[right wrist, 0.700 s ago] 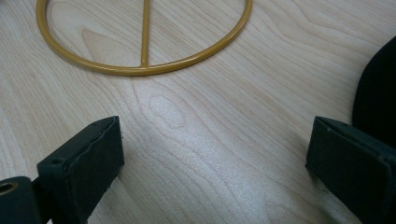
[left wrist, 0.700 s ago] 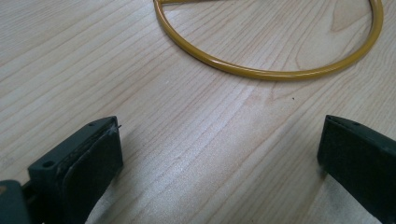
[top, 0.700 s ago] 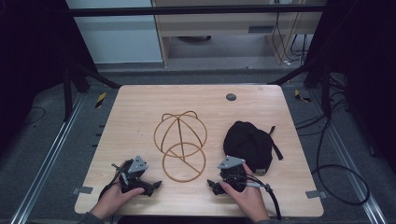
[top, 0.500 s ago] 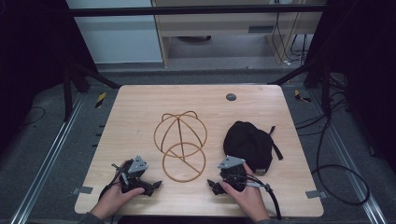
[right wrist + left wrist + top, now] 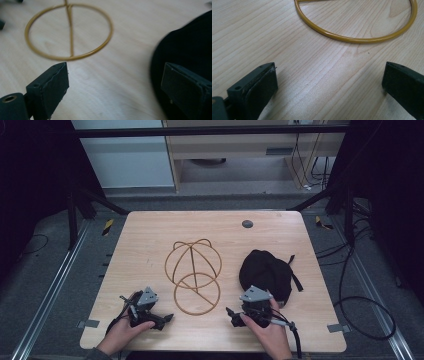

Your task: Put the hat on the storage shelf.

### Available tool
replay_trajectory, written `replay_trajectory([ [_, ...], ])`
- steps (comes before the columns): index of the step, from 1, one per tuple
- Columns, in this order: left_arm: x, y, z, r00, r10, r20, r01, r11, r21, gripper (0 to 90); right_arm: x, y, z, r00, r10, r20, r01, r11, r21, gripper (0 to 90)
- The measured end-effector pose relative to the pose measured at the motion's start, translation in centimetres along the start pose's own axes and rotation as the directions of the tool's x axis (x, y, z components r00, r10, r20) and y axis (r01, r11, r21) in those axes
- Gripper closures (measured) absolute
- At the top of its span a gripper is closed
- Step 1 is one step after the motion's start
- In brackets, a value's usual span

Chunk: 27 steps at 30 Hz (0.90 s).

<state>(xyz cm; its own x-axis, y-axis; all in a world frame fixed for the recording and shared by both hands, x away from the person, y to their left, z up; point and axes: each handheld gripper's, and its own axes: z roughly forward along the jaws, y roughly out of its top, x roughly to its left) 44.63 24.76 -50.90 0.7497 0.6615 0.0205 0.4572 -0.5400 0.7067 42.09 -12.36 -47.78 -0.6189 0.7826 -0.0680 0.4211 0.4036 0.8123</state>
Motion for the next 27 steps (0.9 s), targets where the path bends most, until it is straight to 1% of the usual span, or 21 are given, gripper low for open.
replay_trajectory([
  [2, 0.0, 0.0, 0.0, 1.0, 0.001, 0.0, -0.001, 1.0, 0.0, 0.0, -0.7, 0.0, -1.2, 0.9987, 0.03, 0.04, -0.028, 0.998, -0.048, 7.8],
  [3, 0.0, 0.0, 0.0, 1.0, 0.002, 0.0, -0.002, 1.0, 0.001, 0.0, -1.5, -0.2, -2.1, 0.9926, 0.052, 0.11, -0.044, 0.996, -0.077, 7.9],
  [4, 0.0, 0.0, 0.0, 1.0, 0.0, 0.0, 0.0, 1.0, -0.001, 0.0, -1.5, -0.2, -2.1, 0.9926, 0.052, 0.11, -0.044, 0.996, -0.077, 7.9],
  [5, 0.0, 0.0, 0.0, 1.0, 0.002, 0.0, -0.002, 1.0, 0.001, 0.0, -1.8, -0.3, -2.4, 0.9888, 0.058, 0.138, -0.047, 0.996, -0.081, 7.9],
  [6, 0.0, 0.0, 0.0, 1.0, 0.001, 0.0, -0.001, 1.0, 0.001, 0.0, -2.3, -0.5, -2.9, 0.9813, 0.074, 0.178, -0.058, 0.994, -0.091, 7.9],
  [7, 0.0, 0.0, 0.0, 1.0, 0.001, 0.0, -0.001, 1.0, 0.001, 0.0, -2.7, -0.6, -3.2, 0.9744, 0.096, 0.203, -0.077, 0.992, -0.097, 7.8],
  [8, 0.0, 0.0, 0.0, 1.0, 0.002, 0.0, -0.002, 1.0, 0.001, 0.0, -3.0, -0.7, -3.6, 0.9673, 0.102, 0.232, -0.081, 0.992, -0.101, 7.6],
  [9, 0.0, 0.0, 0.0, 1.0, 0.002, 0.001, -0.002, 1.0, 0.001, 0.0, -3.3, -0.8, -3.9, 0.9594, 0.107, 0.261, -0.082, 0.991, -0.105, 7.6],
  [11, 0.0, 0.0, 0.0, 1.0, 0.002, 0.001, -0.002, 1.0, 0.001, 0.0, -3.7, -1.0, -4.3, 0.9445, 0.098, 0.314, -0.072, 0.993, -0.095, 7.0],
  [12, 0.0, 0.0, 0.0, 1.0, 0.003, 0.002, -0.003, 1.0, 0.001, 0.0, -3.8, -1.1, -4.5, 0.9405, 0.099, 0.325, -0.073, 0.993, -0.092, 6.9],
  [13, 0.0, 0.0, 0.0, 1.0, 0.002, 0.002, -0.002, 1.0, 0.001, 0.0, -4.0, -1.2, -4.6, 0.9396, 0.105, 0.326, -0.08, 0.993, -0.088, 6.9],
  [16, -0.1, 0.0, 0.0, 1.0, 0.002, 0.001, -0.002, 1.0, 0.001, 0.0, -4.3, -1.4, -4.7, 0.9399, 0.127, 0.317, -0.106, 0.991, -0.082, 6.4],
  [17, -0.1, 0.0, 0.0, 1.0, 0.002, 0.001, -0.002, 1.0, 0.001, 0.0, -4.3, -1.4, -4.8, 0.9399, 0.122, 0.319, -0.102, 0.992, -0.08, 6.3],
  [18, -0.1, 0.0, 0.0, 1.0, 0.002, 0.001, -0.002, 1.0, 0.001, 0.0, -4.3, -1.3, -4.8, 0.9381, 0.12, 0.325, -0.101, 0.992, -0.073, 6.3],
  [19, -0.1, 0.0, 0.0, 1.0, 0.002, 0.001, -0.002, 1.0, 0.001, 0.0, -4.4, -1.3, -4.9, 0.9319, 0.118, 0.343, -0.103, 0.993, -0.062, 6.7],
  [20, -0.1, 0.0, 0.0, 1.0, 0.001, 0.0, -0.001, 1.0, 0.001, 0.0, -4.5, -1.3, -5.0, 0.9313, 0.116, 0.345, -0.101, 0.993, -0.061, 7.1],
  [21, -0.1, 0.0, 0.0, 1.0, 0.002, 0.0, -0.002, 1.0, 0.001, 0.0, -4.9, -1.1, -5.1, 0.9337, 0.126, 0.335, -0.116, 0.992, -0.049, 7.2],
  [23, -0.1, 0.0, 0.0, 1.0, 0.001, 0.0, -0.001, 1.0, 0.001, 0.0, -5.1, -1.0, -5.1, 0.9348, 0.13, 0.33, -0.125, 0.991, -0.038, 7.4],
  [24, -0.1, 0.0, 0.0, 1.0, 0.001, 0.0, -0.001, 1.0, 0.001, 0.0, -5.7, -0.6, -5.2, 0.9321, 0.128, 0.339, -0.137, 0.991, 0.004, 9.9],
  [26, -0.1, 0.0, 0.0, 1.0, 0.002, 0.001, -0.002, 1.0, 0.001, 0.0, -5.8, -0.4, -5.3, 0.932, 0.128, 0.339, -0.141, 0.99, 0.013, 11.3],
  [27, -0.1, 0.0, 0.0, 1.0, 0.002, 0.001, -0.002, 1.0, 0.001, 0.0, -6.0, -0.1, -5.4, 0.9326, 0.119, 0.341, -0.137, 0.99, 0.031, 11.0],
])
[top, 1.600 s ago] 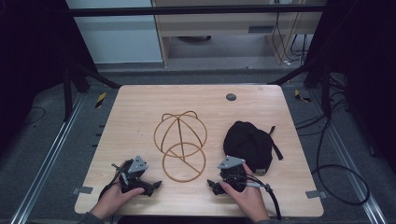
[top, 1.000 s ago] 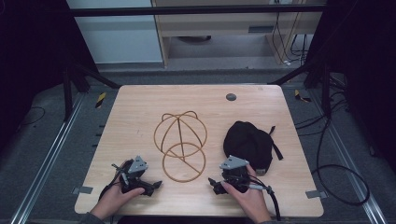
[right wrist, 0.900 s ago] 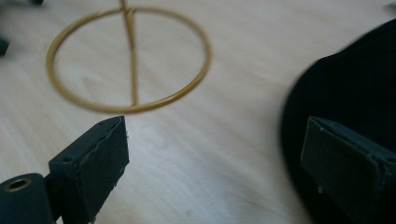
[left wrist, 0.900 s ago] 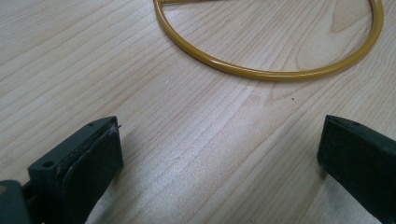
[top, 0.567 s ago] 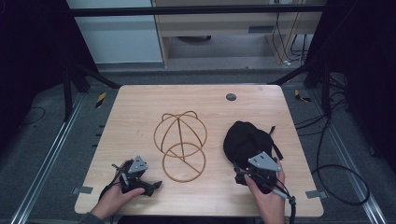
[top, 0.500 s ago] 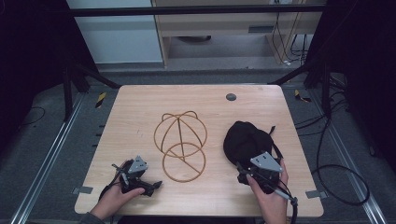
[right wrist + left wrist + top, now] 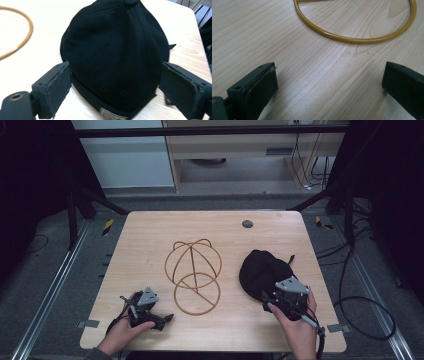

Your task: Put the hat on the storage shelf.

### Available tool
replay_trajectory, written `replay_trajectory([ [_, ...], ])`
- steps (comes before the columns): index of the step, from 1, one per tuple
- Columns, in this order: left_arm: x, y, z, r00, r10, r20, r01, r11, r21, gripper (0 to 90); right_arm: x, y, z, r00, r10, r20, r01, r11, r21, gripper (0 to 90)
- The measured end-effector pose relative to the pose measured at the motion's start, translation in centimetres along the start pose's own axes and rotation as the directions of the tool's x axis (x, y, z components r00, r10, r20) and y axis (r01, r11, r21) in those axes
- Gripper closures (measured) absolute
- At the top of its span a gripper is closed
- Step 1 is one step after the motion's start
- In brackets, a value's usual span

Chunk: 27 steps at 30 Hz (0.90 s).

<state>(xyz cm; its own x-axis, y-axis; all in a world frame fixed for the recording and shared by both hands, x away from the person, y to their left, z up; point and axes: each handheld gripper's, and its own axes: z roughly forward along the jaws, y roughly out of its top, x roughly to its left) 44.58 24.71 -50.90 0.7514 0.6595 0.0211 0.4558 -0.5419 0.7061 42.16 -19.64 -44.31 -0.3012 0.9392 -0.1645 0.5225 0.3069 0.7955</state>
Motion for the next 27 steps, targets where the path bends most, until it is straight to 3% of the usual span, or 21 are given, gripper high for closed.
replay_trajectory([
  [3, 0.0, 0.0, 0.0, 1.0, -0.004, 0.0, 0.004, 1.0, -0.003, 0.0, -0.7, 1.5, -0.1, 0.9992, -0.038, -0.008, 0.039, 0.995, 0.091, 10.4],
  [6, 0.0, 0.0, 0.0, 1.0, -0.003, 0.0, 0.003, 1.0, 0.0, 0.0, -1.5, 2.9, -0.3, 0.9978, -0.048, -0.047, 0.054, 0.989, 0.138, 11.0],
  [9, 0.0, 0.0, 0.0, 1.0, -0.003, 0.0, 0.003, 1.0, -0.002, 0.0, -1.9, 4.1, -0.5, 0.9951, -0.07, -0.07, 0.08, 0.985, 0.15, 13.0],
  [10, 0.0, 0.0, 0.0, 1.0, -0.003, 0.0, 0.003, 1.0, -0.002, 0.0, -2.3, 5.1, -0.4, 0.9891, -0.081, -0.123, 0.102, 0.98, 0.173, 13.1],
  [11, 0.0, 0.0, 0.0, 1.0, -0.003, 0.001, 0.003, 1.0, -0.002, 0.0, -2.5, 5.6, -0.2, 0.9858, -0.083, -0.146, 0.111, 0.974, 0.195, 13.5],
  [12, -0.1, 0.0, 0.0, 1.0, -0.004, 0.001, 0.004, 1.0, -0.003, 0.0, -2.5, 5.6, -0.2, 0.9858, -0.083, -0.146, 0.111, 0.974, 0.195, 13.5],
  [13, -0.1, 0.0, 0.0, 1.0, -0.003, 0.001, 0.003, 1.0, -0.002, 0.0, -2.8, 6.6, 0.1, 0.9795, -0.115, -0.165, 0.15, 0.965, 0.214, 15.4],
  [14, -0.1, 0.0, 0.0, 1.0, -0.004, 0.001, 0.004, 1.0, -0.001, 0.0, -2.8, 6.6, 0.1, 0.9795, -0.115, -0.165, 0.15, 0.965, 0.214, 15.4],
  [15, -0.1, 0.0, 0.0, 1.0, -0.004, 0.0, 0.004, 1.0, -0.002, 0.0, -3.1, 7.8, 0.3, 0.9725, -0.136, -0.189, 0.178, 0.957, 0.23, 15.7],
  [16, -0.1, 0.0, 0.0, 1.0, -0.004, 0.0, 0.004, 1.0, -0.001, 0.0, -3.1, 7.8, 0.3, 0.9725, -0.136, -0.189, 0.178, 0.957, 0.23, 15.7],
  [19, -0.1, 0.0, 0.0, 1.0, -0.001, 0.001, 0.001, 1.0, -0.001, 0.0, -3.5, 9.4, 0.9, 0.9586, -0.127, -0.255, 0.194, 0.947, 0.257, 16.1],
  [21, -0.1, 0.0, 0.0, 1.0, 0.0, 0.003, 0.0, 1.0, -0.002, 0.0, -3.8, 10.1, 1.3, 0.9508, -0.139, -0.277, 0.217, 0.937, 0.275, 18.0],
  [24, -0.2, 0.0, 0.0, 1.0, -0.004, 0.002, 0.004, 1.0, -0.006, 0.0, -4.2, 11.0, 2.0, 0.9465, -0.164, -0.278, 0.245, 0.926, 0.288, 23.6],
  [25, -0.2, 0.0, 0.0, 1.0, -0.002, 0.0, 0.002, 1.0, -0.005, 0.0, -4.5, 11.6, 2.4, 0.9411, -0.161, -0.298, 0.254, 0.917, 0.307, 24.7],
  [27, -0.2, 0.0, 0.0, 1.0, -0.001, 0.001, 0.001, 1.0, -0.005, 0.0, -4.6, 11.7, 2.5, 0.9382, -0.168, -0.303, 0.263, 0.914, 0.308, 25.1],
])
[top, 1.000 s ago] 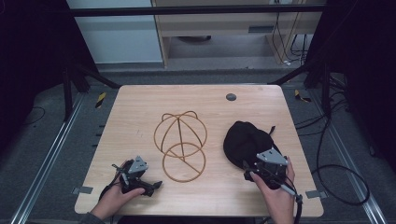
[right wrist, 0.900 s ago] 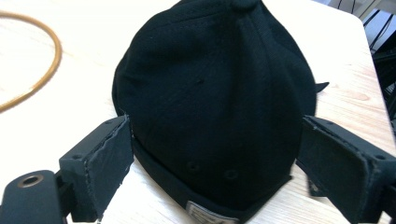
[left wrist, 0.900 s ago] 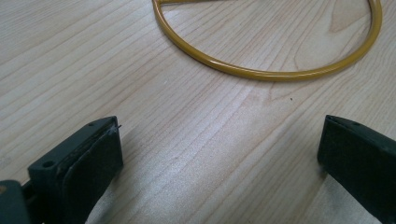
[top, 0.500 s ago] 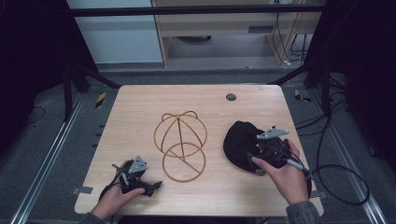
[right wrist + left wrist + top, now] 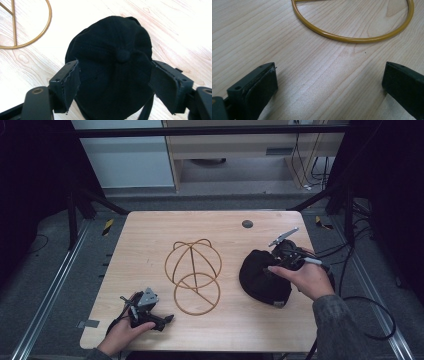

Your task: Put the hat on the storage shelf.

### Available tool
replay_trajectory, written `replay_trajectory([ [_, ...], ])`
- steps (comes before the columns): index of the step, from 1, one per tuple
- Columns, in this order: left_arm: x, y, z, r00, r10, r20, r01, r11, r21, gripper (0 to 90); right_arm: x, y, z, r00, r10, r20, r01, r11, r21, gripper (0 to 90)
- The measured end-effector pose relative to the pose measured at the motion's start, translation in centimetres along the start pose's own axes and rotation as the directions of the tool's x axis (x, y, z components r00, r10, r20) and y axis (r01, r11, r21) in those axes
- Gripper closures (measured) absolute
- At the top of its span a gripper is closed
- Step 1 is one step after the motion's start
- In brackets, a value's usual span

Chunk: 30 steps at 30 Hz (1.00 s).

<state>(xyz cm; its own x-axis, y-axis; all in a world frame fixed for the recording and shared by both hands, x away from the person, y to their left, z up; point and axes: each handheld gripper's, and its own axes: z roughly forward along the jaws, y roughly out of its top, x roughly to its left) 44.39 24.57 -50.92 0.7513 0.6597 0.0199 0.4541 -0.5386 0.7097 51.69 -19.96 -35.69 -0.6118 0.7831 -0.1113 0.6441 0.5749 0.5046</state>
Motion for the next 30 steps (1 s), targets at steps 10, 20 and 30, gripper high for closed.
replay_trajectory([
  [10, 0.0, 0.0, 0.0, 1.0, 0.0, 0.0, 0.0, 1.0, 0.001, 0.0, -0.7, 1.0, 0.5, 0.9989, -0.039, -0.027, 0.04, 0.997, 0.064, 28.5],
  [20, -0.1, 0.0, 0.0, 1.0, -0.001, -0.002, 0.001, 1.0, 0.002, 0.0, -0.6, 1.2, 1.1, 0.9974, -0.062, -0.039, 0.065, 0.995, 0.081, 34.4],
  [30, -0.1, 0.0, 0.0, 1.0, 0.002, 0.003, -0.002, 1.0, 0.001, 0.0, -1.1, 2.1, 3.3, 0.9985, -0.05, -0.022, 0.052, 0.992, 0.116, 34.9],
])
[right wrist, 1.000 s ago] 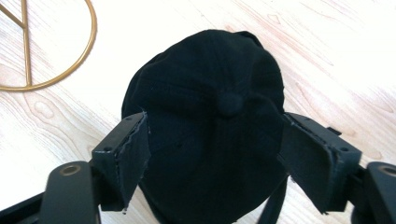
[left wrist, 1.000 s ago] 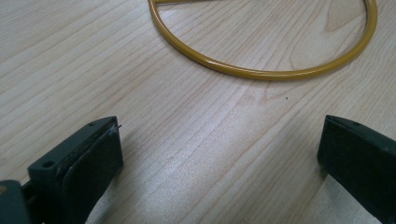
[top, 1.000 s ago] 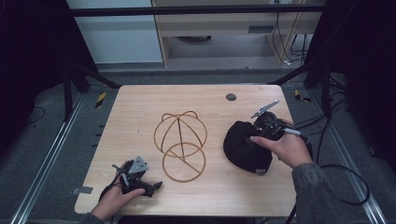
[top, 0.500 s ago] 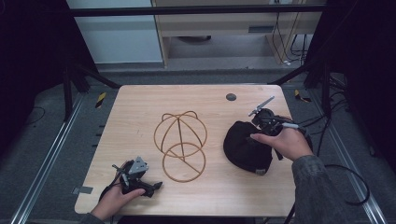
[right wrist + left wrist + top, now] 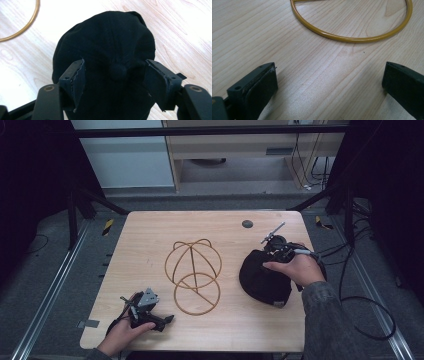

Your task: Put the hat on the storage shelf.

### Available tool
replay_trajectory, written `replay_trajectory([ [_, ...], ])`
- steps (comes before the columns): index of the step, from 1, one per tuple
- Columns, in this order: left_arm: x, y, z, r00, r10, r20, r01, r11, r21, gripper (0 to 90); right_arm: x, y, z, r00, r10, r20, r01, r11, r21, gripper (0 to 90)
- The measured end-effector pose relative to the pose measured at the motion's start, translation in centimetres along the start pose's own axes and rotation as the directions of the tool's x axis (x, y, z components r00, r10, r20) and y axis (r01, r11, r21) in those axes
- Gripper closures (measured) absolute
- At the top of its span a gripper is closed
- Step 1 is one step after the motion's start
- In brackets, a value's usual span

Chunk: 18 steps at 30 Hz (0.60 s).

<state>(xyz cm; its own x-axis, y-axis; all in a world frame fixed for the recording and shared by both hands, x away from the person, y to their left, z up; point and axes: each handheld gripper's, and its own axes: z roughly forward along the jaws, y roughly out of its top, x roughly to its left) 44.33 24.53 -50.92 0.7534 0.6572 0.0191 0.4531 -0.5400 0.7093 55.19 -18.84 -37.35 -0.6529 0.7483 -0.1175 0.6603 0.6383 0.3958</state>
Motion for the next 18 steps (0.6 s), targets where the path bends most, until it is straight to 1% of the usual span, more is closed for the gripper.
replay_trajectory([
  [2, 0.0, 0.0, 0.0, 1.0, 0.0, 0.0, 0.0, 1.0, 0.0, 0.0, -0.1, 0.1, 0.1, 1.0, 0.001, 0.0, -0.001, 1.0, 0.001, 36.2],
  [4, 0.0, 0.0, 0.0, 1.0, 0.0, 0.0, 0.0, 1.0, 0.0, 0.0, 0.0, 0.3, 0.5, 1.0, -0.005, -0.003, 0.005, 1.0, 0.015, 37.8],
  [5, 0.0, 0.0, 0.0, 1.0, 0.0, 0.0, 0.0, 1.0, 0.0, 0.0, -0.1, 0.4, 0.8, 1.0, -0.008, 0.002, 0.008, 1.0, 0.024, 39.8],
  [6, 0.0, 0.0, 0.0, 1.0, 0.0, 0.0, 0.0, 1.0, 0.0, 0.0, -0.1, 0.4, 0.8, 1.0, -0.008, 0.002, 0.008, 1.0, 0.024, 39.8],
  [8, 0.0, 0.0, 0.0, 1.0, -0.001, 0.0, 0.001, 1.0, 0.0, 0.0, -0.1, 0.4, 1.0, 1.0, -0.002, 0.004, 0.002, 1.0, 0.031, 42.9],
  [10, -0.1, 0.0, 0.0, 1.0, -0.001, 0.0, 0.001, 1.0, 0.0, 0.0, -0.2, 0.4, 1.1, 1.0, -0.005, 0.007, 0.005, 0.999, 0.039, 46.1],
  [13, 0.0, 0.0, 0.0, 1.0, 0.0, 0.0, 0.0, 1.0, 0.001, 0.0, -0.4, 0.4, 1.2, 1.0, -0.002, 0.003, 0.002, 0.999, 0.049, 53.0],
  [14, -0.1, 0.0, 0.0, 1.0, -0.001, 0.0, 0.001, 1.0, 0.0, 0.0, -0.4, 0.3, 1.3, 1.0, 0.0, -0.001, 0.0, 0.999, 0.052, 56.7],
  [16, 0.0, 0.0, 0.0, 1.0, 0.001, 0.0, -0.001, 1.0, 0.001, 0.0, -0.5, 0.3, 1.4, 0.9999, -0.01, -0.01, 0.01, 0.998, 0.056, 63.1],
  [18, -0.1, 0.0, 0.0, 1.0, -0.001, 0.0, 0.001, 1.0, 0.0, 0.0, -0.4, 0.3, 1.5, 0.9999, 0.002, -0.016, -0.001, 0.998, 0.063, 67.8],
])
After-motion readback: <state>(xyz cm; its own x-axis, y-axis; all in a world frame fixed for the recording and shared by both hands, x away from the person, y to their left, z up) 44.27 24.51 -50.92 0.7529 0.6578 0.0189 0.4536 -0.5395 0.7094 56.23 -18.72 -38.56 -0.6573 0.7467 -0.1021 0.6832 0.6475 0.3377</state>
